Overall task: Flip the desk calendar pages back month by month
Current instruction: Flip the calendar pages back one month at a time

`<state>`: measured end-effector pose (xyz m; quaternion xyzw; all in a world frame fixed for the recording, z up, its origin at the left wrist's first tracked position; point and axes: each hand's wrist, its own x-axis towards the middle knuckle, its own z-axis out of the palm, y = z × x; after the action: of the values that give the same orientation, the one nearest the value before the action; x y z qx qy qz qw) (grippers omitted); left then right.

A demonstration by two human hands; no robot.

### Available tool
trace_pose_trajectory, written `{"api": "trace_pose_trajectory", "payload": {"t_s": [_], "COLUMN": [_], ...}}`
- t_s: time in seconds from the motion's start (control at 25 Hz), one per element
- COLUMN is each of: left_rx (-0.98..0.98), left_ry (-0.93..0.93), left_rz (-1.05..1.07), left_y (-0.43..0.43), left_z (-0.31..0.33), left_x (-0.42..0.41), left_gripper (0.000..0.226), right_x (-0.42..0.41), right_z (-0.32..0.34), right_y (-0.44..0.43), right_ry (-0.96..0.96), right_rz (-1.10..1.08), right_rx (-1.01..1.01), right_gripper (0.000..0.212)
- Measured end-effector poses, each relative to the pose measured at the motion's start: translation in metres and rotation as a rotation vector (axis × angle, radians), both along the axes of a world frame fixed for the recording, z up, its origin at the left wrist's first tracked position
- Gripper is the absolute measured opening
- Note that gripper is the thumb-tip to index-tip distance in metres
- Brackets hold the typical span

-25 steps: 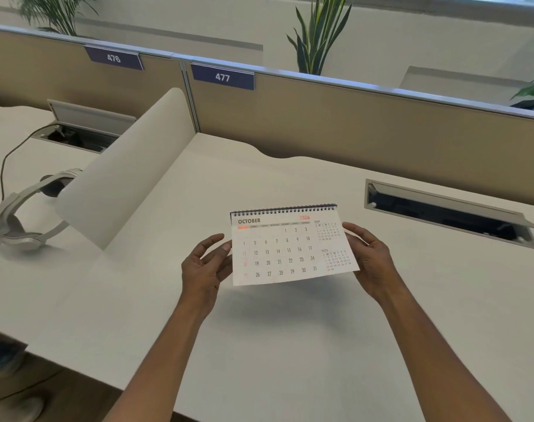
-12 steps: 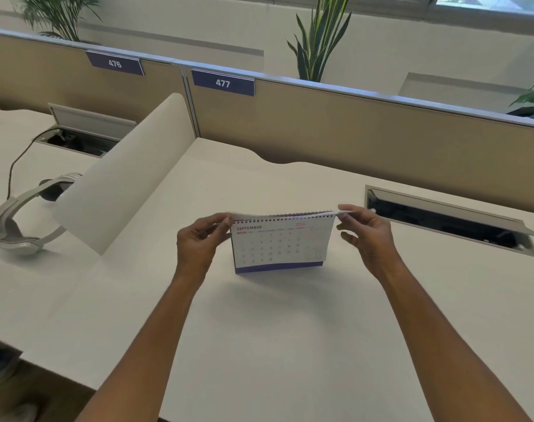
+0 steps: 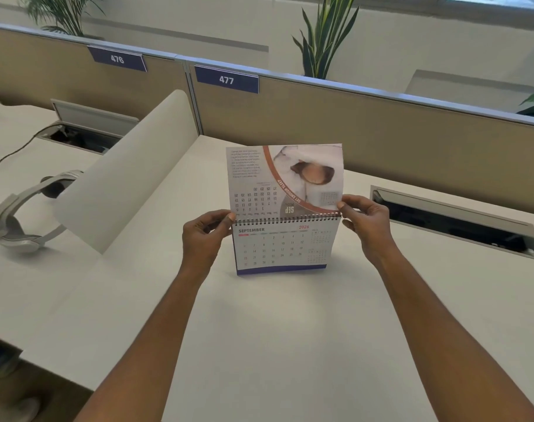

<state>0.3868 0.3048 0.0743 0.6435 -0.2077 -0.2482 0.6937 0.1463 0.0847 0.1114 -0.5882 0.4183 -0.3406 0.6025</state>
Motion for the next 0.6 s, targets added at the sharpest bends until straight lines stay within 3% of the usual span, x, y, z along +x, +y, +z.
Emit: {"api": "trace_pose_trajectory", "payload": {"t_s": [0.6], "left_rx": [0.078], "left_ry": [0.168], "left_rz": [0.094], "left_y": [-0.012], "left_z": [-0.008], "left_x": [-0.003], "left_gripper": [0.009], "right_x": [0.011], "right_z": [-0.017], "right_y": [0.006], "right_ry": [-0.047], "right_rz": [-0.096], "right_rx": [0.172], "right_gripper": [0.015]}}
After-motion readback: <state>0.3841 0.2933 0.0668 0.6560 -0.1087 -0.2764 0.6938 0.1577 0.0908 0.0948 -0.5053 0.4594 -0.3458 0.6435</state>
